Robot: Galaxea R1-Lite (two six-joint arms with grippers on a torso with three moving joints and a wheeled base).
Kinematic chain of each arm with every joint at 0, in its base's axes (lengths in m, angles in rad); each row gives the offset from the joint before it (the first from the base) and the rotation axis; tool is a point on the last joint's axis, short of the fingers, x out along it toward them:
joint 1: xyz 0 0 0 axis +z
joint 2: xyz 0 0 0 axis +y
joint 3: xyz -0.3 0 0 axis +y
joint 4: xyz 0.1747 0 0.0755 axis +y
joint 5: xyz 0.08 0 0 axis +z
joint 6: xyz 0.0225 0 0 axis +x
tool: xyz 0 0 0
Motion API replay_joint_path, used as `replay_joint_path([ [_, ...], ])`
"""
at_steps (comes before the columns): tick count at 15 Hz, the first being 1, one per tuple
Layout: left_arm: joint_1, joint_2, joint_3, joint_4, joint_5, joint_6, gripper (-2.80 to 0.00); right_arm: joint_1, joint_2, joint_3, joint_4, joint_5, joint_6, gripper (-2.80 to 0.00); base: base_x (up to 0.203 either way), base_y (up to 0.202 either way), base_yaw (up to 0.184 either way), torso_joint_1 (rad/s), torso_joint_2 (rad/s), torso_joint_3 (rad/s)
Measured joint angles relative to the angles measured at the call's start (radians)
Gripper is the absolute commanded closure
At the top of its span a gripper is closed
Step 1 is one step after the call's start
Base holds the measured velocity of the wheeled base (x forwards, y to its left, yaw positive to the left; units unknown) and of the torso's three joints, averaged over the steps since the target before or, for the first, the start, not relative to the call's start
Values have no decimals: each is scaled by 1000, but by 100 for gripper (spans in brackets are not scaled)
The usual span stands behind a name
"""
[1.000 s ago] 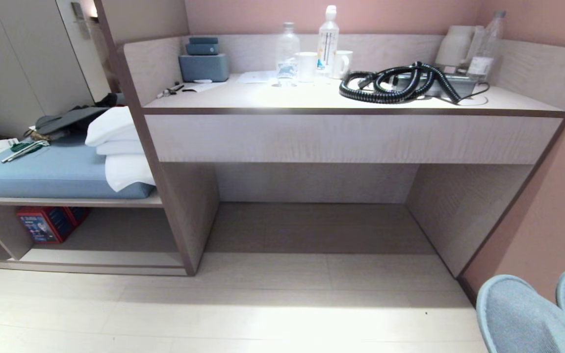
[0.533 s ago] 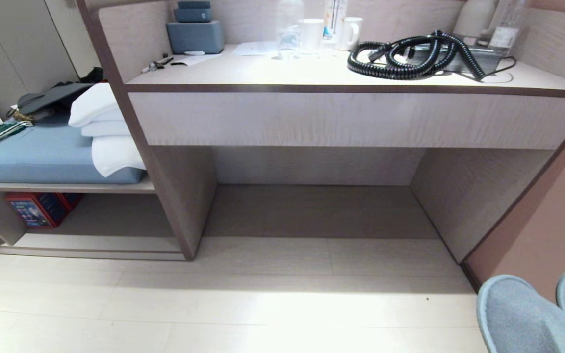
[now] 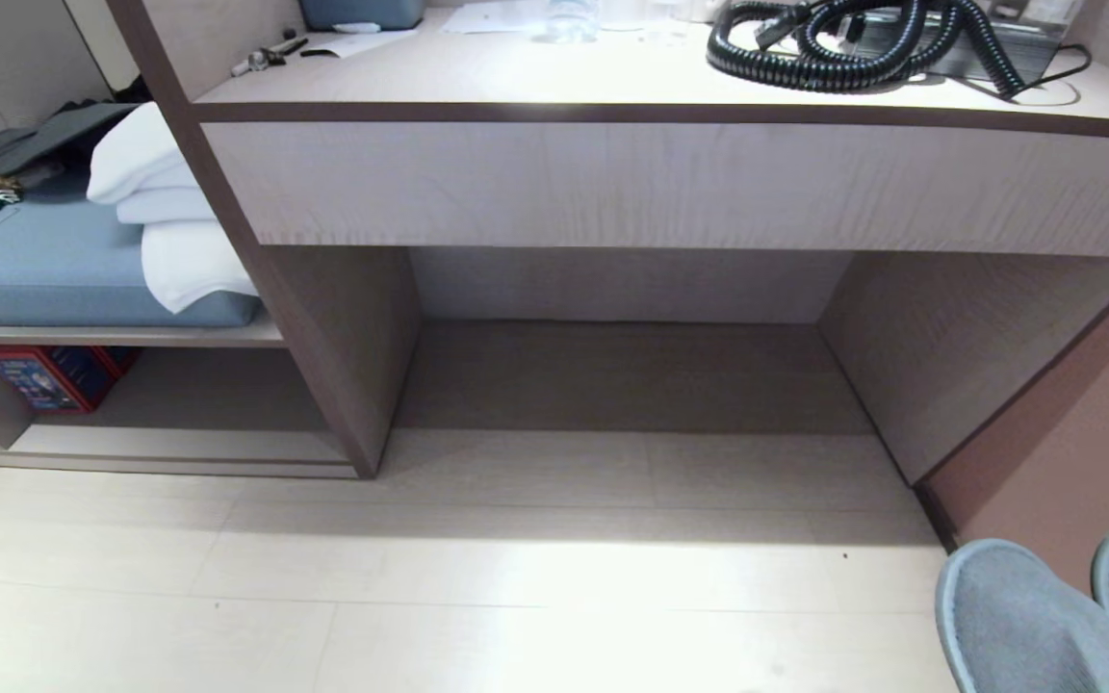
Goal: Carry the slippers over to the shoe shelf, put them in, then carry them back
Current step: Place the slippers on the floor
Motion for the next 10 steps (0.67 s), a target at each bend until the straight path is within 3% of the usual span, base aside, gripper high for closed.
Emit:
replay_joint_path([
  [10,0,0,0,0,0,0,0,0,0,0,0,-1,1,0,0,0,0,5,2,-200],
])
